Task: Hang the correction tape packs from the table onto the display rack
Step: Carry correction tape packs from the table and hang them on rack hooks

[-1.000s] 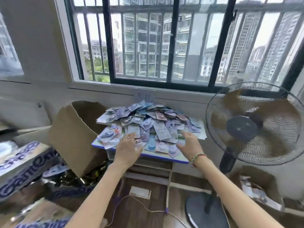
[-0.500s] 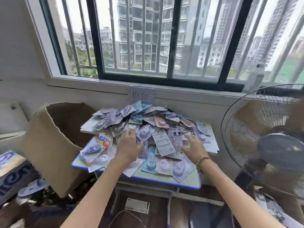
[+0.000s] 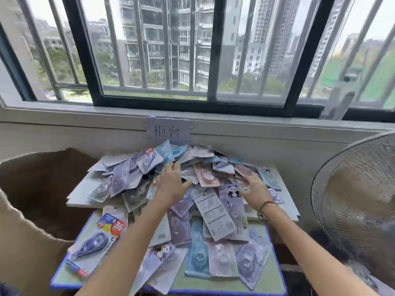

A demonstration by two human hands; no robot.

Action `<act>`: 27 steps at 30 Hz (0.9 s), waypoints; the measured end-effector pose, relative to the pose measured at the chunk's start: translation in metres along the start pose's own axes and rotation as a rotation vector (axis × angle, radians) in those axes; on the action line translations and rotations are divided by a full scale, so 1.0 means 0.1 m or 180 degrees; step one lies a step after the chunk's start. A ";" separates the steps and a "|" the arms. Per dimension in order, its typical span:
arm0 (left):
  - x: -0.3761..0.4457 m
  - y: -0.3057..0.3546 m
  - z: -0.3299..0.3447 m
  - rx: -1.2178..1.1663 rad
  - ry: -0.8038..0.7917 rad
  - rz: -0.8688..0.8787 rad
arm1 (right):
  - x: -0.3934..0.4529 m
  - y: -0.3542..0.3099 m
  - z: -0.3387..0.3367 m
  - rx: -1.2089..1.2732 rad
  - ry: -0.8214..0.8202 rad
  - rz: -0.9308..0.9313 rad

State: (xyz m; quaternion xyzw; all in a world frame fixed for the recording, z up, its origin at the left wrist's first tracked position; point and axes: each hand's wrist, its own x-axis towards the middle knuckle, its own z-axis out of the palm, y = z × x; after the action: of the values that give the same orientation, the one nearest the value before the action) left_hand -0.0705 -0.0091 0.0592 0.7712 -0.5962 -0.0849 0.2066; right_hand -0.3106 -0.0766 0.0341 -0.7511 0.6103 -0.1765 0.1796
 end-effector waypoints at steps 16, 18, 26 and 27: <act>1.58 0.42 0.58 0.0216 -0.0367 -0.0263 | 1.69 0.44 0.12 -0.0030 -0.0108 0.0177; 1.75 0.52 0.68 0.0368 -0.0500 -0.0351 | 1.87 0.50 0.17 -0.0044 -0.0195 0.0166; 2.24 0.67 1.04 0.0517 -0.0539 -0.0543 | 2.40 0.54 0.37 -0.0154 -0.0430 0.0044; 2.29 0.68 1.07 0.0485 -0.0509 -0.0560 | 2.45 0.53 0.39 -0.0143 -0.0440 0.0016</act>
State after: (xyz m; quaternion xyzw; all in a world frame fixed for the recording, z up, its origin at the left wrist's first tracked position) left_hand -0.1081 -0.2646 0.0182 0.8247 -0.5455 -0.1183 0.0910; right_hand -0.2898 -0.3248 -0.0139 -0.7638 0.6021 -0.1101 0.2048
